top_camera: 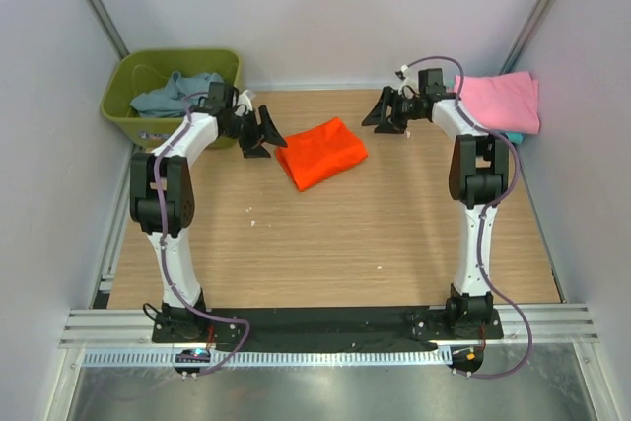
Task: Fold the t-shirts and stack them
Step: Fold the tshirt, then neatly place the folded tshirt to the corner
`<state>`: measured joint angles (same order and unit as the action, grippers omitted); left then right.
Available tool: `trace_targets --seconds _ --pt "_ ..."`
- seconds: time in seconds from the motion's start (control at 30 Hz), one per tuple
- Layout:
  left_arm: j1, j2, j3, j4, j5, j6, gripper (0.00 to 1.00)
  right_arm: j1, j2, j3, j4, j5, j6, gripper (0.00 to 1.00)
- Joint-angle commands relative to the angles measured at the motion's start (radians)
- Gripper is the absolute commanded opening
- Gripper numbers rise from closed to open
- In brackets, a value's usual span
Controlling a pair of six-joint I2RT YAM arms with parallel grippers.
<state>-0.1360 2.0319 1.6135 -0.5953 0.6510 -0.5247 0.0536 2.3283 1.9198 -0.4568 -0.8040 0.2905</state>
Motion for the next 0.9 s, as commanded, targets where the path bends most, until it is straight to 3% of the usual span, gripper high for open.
trace_targets --seconds 0.0,0.3,0.57,0.87 --pt "0.01 0.022 0.008 0.025 0.07 -0.052 0.67 0.018 0.031 0.001 0.006 -0.084 -0.002 0.69" --pt "-0.01 0.076 0.0 0.023 0.064 -0.043 0.67 0.035 0.124 0.016 0.038 -0.129 0.024 0.69" --pt "-0.062 0.086 0.017 -0.053 -0.121 -0.006 0.66 0.077 0.163 0.027 0.081 -0.172 0.061 0.69" --pt "-0.096 0.106 0.023 -0.083 -0.2 0.022 0.68 0.117 0.187 0.025 0.104 -0.189 0.085 0.69"
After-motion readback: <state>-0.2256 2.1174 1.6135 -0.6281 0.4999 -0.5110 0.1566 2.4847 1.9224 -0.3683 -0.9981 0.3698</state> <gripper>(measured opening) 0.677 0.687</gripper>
